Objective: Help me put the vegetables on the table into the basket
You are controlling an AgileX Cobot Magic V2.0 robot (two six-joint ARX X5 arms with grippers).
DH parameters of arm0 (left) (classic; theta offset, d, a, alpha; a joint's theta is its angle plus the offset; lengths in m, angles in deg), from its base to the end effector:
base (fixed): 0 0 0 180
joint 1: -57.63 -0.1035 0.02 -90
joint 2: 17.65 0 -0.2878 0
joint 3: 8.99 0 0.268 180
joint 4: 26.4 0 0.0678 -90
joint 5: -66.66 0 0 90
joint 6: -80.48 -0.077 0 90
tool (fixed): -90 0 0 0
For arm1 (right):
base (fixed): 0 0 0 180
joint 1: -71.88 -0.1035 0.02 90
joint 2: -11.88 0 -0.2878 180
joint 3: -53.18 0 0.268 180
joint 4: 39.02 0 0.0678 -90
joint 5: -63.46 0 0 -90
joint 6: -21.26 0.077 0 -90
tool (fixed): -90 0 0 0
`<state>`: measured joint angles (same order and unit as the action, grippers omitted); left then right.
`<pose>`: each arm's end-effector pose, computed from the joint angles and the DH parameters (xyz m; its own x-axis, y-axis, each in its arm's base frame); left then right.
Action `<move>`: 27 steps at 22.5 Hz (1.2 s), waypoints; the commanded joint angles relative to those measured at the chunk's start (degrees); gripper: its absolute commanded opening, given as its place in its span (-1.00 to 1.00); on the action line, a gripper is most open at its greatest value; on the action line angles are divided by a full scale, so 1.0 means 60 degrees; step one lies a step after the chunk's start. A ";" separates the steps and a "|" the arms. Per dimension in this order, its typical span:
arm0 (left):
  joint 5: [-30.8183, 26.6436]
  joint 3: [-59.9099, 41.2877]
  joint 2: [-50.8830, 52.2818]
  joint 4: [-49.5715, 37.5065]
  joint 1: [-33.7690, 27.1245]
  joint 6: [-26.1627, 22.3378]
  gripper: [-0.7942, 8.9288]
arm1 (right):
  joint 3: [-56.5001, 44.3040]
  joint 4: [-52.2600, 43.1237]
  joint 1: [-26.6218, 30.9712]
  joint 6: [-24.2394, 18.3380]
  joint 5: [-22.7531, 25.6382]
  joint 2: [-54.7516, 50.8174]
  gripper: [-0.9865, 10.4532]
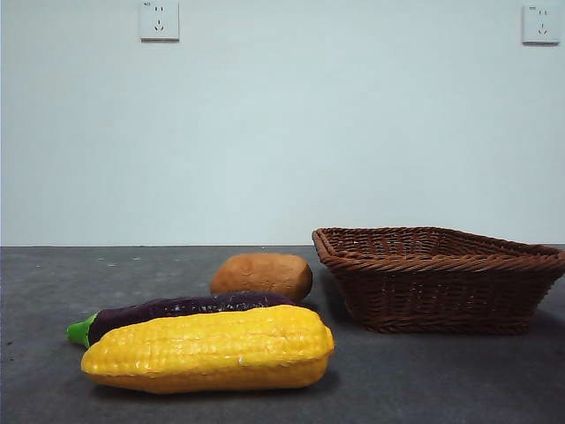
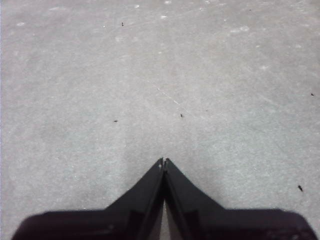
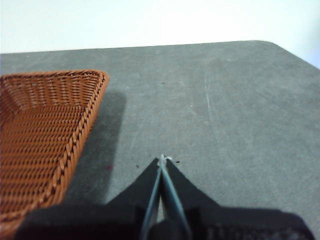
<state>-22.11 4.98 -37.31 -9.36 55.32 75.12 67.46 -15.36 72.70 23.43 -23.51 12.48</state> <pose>0.1491 0.0044 0.1178 0.9222 0.0157 -0.3863 0.0156 0.9968 0.0779 0.1350 -0.0060 0.1448 0.9826 -0.0669 -0.1731 0.0729 0.9969 0.0281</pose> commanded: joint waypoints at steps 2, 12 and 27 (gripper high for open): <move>0.0058 -0.0095 -0.0004 -0.0135 -0.0022 0.0157 -0.84 | -0.0087 -0.0025 -0.0007 0.1574 -0.0040 -0.0015 -0.83; 0.0692 -0.0084 -0.0087 -0.0117 -0.0022 0.1938 -0.84 | -0.0029 0.0051 -0.0011 0.4029 -0.1195 -0.0004 -0.84; 0.1617 0.2029 -0.0889 0.0419 0.0022 0.2732 -0.85 | 0.1883 0.1949 -0.0011 0.4218 -0.1719 0.0565 -0.84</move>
<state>-12.58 17.11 -42.68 -6.28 55.34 90.66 78.65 -3.36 72.67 48.09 -33.67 15.83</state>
